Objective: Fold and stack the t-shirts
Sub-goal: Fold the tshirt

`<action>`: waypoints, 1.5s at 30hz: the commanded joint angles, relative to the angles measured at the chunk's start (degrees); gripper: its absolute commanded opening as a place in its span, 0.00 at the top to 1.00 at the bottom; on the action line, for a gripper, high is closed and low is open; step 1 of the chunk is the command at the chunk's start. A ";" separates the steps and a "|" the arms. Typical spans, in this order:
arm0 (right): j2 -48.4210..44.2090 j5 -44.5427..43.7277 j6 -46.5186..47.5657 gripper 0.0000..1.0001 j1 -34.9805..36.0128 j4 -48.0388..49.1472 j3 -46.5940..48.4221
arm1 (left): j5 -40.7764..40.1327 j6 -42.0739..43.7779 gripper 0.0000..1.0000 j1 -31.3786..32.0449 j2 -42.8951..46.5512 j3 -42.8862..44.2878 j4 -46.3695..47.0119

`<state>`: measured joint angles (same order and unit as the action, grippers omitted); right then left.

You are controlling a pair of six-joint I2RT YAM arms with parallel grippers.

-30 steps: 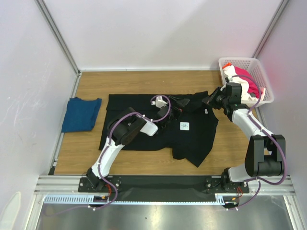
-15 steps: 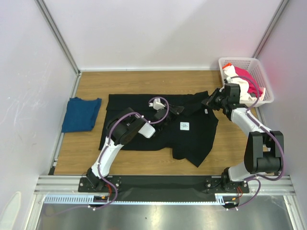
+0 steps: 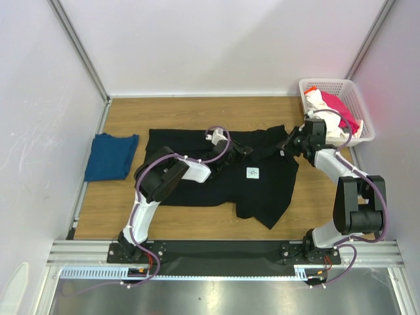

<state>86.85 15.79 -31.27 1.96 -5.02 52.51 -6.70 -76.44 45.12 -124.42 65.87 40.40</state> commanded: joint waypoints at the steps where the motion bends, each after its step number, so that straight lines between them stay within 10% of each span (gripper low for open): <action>1: -0.45 -1.11 1.12 1.00 -0.20 -2.19 -2.32 | 3.09 2.53 0.89 -0.04 3.22 2.86 -8.06; 8: -2.82 -0.76 2.26 1.00 -0.29 -6.84 -5.22 | 3.63 5.16 0.77 -0.21 2.43 4.97 -14.89; 15: -5.72 -2.52 5.86 0.41 -0.29 -14.48 -2.33 | 1.08 12.62 0.20 -1.00 6.89 6.99 -22.11; 22: -6.61 -6.21 6.39 0.27 -0.64 -14.16 4.35 | -1.29 28.53 0.05 -2.41 17.86 8.50 -35.64; 28: 0.33 2.82 3.23 0.46 0.58 0.25 6.37 | -5.17 39.17 0.14 -8.55 22.74 5.93 -38.37; 36: 18.06 0.90 6.04 0.82 5.08 4.40 13.67 | -1.48 37.95 0.52 -19.62 17.29 3.48 -38.56; 45: 23.36 -0.94 6.04 0.85 6.04 5.19 9.81 | 2.57 33.91 0.59 -23.68 13.15 -0.91 -38.91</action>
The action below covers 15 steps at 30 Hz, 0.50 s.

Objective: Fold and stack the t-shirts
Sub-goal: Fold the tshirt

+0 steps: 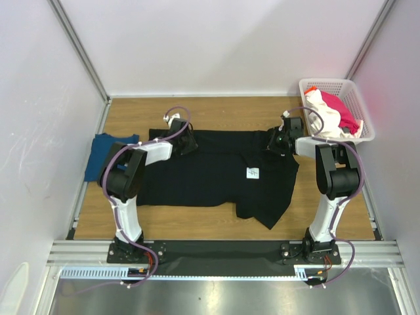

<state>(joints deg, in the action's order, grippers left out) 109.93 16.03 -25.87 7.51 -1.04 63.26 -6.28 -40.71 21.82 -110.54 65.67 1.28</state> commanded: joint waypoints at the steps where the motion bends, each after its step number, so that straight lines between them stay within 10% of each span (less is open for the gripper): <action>1: 0.55 -1.18 0.56 0.85 0.49 1.21 -1.21 | 2.41 -2.35 0.59 -0.47 -0.99 -1.15 -0.13; 15: -7.88 -0.21 2.40 0.80 2.86 -6.25 3.35 | 0.13 -0.52 0.42 -8.01 13.67 -9.41 -3.12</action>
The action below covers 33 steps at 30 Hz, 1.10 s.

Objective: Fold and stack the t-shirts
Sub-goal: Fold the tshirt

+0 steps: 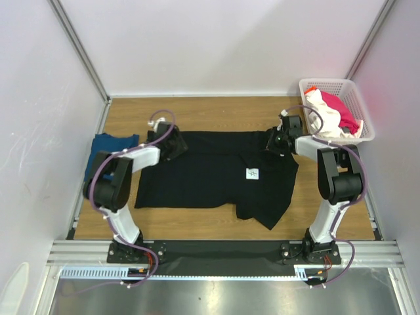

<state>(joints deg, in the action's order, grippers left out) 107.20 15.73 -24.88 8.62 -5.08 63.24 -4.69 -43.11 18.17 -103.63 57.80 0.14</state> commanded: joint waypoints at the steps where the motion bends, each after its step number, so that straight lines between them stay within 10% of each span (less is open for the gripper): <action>1: -5.68 -0.17 1.68 0.79 2.88 -2.56 3.81 | -1.55 2.07 0.43 -5.42 8.17 -1.99 -2.25; 14: -5.16 -0.61 1.94 0.76 5.88 -4.23 7.16 | -6.74 0.22 0.42 -20.26 11.44 -9.20 -0.85; 33: -6.92 -2.19 1.86 0.76 5.35 -5.38 4.96 | -3.49 -0.66 0.45 -23.01 3.27 -4.01 3.37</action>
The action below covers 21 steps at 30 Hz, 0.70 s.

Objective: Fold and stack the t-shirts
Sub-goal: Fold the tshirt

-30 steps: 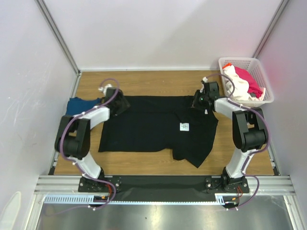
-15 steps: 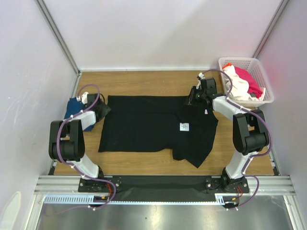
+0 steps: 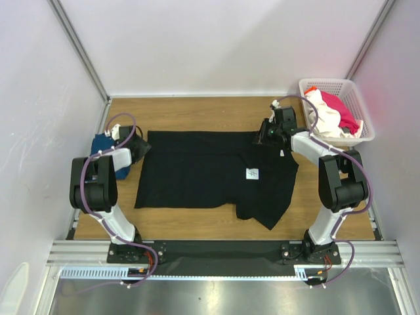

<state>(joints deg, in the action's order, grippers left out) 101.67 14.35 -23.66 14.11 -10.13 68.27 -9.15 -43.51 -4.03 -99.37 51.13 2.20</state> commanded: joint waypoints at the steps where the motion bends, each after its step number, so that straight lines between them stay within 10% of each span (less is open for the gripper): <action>1: -1.38 -0.81 0.55 0.76 -0.13 -0.50 -0.15 | 1.06 -0.26 0.47 -0.71 -1.09 2.83 1.32; 17: -2.44 -1.69 0.28 0.77 -0.40 -0.42 -1.47 | 1.15 -0.18 0.75 -0.71 -1.53 3.36 0.88; 21: -3.05 -2.04 0.28 0.77 -0.40 -0.68 -1.91 | 0.54 -0.53 1.00 -0.80 -1.35 3.53 0.09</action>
<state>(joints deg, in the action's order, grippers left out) 101.62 13.28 -23.68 14.00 -10.87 66.92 -8.38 -43.81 -4.16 -100.77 52.97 2.22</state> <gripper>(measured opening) 0.229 0.065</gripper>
